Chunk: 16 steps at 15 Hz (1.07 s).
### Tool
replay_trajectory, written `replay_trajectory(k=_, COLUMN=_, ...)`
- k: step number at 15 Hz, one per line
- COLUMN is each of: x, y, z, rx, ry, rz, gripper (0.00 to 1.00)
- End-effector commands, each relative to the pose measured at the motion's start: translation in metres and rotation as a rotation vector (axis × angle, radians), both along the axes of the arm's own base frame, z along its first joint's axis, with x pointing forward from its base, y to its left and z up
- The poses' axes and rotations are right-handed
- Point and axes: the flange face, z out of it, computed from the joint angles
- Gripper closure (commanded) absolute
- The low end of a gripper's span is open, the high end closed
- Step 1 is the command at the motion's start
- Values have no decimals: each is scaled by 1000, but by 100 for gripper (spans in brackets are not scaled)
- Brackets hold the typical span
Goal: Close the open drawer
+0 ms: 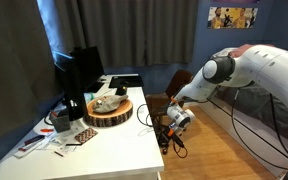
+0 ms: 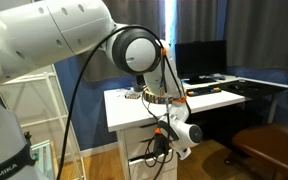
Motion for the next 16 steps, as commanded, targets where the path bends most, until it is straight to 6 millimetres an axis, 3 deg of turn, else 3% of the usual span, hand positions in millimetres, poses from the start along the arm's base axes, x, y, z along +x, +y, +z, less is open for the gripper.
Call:
replay_trajectory(k=1, x=3, y=-44, z=44, rx=-141, ry=-64, rz=-27, gripper=96)
replay_trajectory(k=2, x=3, y=-64, z=56, rx=-217, ry=-63, rz=-20, gripper=71)
replay_trajectory(k=3, x=1, y=-80, z=69, rx=-267, ry=-68, rz=-21, gripper=71)
replay_trajectory(k=5, x=-8, y=-113, z=94, rx=-363, ry=-50, rz=9, gripper=60)
replay_trajectory(k=8, x=-35, y=-154, z=136, rx=-428, ry=-18, rz=151, gripper=38)
replay_trajectory(k=13, x=-82, y=-202, z=207, rx=-452, ry=-28, rz=445, gripper=4)
replay_trajectory(k=16, x=-109, y=-221, z=244, rx=-419, ry=-50, rz=609, gripper=0)
